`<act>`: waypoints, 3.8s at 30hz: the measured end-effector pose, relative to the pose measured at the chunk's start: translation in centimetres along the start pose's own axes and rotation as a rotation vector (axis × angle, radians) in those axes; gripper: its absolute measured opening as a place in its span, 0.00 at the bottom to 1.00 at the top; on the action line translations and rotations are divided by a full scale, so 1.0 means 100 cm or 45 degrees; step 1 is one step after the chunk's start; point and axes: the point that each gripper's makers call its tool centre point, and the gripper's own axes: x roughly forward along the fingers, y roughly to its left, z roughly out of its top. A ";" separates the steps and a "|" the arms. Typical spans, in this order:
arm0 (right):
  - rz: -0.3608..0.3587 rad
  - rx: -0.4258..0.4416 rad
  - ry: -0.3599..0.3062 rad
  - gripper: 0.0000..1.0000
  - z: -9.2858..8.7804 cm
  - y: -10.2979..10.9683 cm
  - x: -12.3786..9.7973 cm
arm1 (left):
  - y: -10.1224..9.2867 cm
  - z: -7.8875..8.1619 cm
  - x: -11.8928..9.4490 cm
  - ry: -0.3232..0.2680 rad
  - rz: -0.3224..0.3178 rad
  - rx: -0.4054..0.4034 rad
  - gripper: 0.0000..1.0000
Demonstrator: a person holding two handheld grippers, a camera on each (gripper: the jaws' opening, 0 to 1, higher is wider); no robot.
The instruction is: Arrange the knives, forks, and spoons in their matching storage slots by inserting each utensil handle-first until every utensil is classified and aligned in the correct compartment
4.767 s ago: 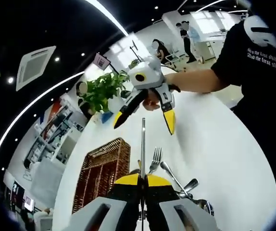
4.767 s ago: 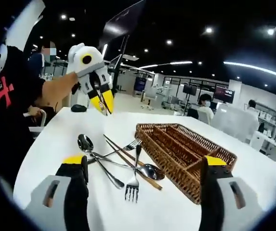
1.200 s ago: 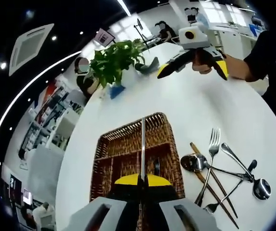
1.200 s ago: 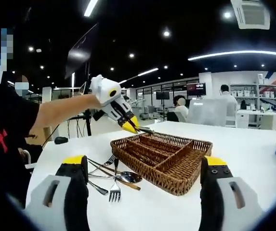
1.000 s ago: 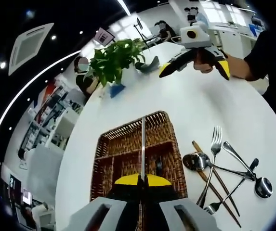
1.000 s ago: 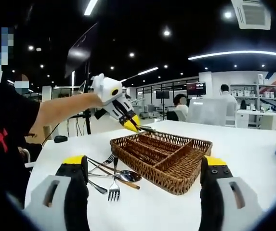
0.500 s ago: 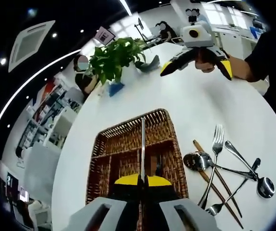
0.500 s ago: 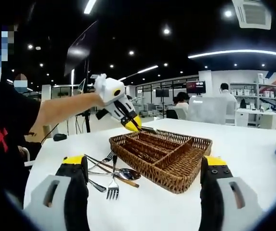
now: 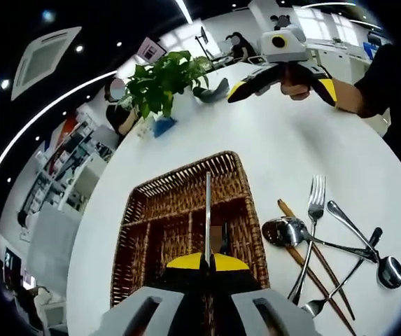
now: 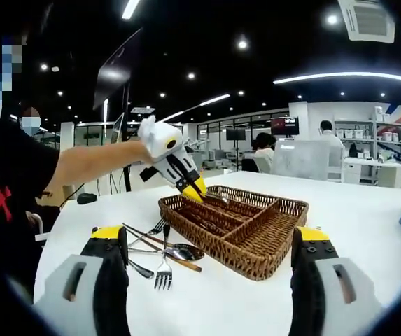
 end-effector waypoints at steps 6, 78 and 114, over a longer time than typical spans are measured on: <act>-0.012 0.004 0.006 0.99 -0.001 -0.004 0.000 | -0.005 -0.005 0.008 -0.005 -0.026 -0.016 0.01; -0.011 0.008 0.056 0.99 -0.015 0.000 0.006 | -0.035 -0.042 0.046 -0.087 -0.298 -0.153 0.09; -0.048 -0.022 0.064 0.99 -0.021 -0.008 0.011 | -0.016 -0.060 -0.085 -0.518 0.414 -0.702 1.00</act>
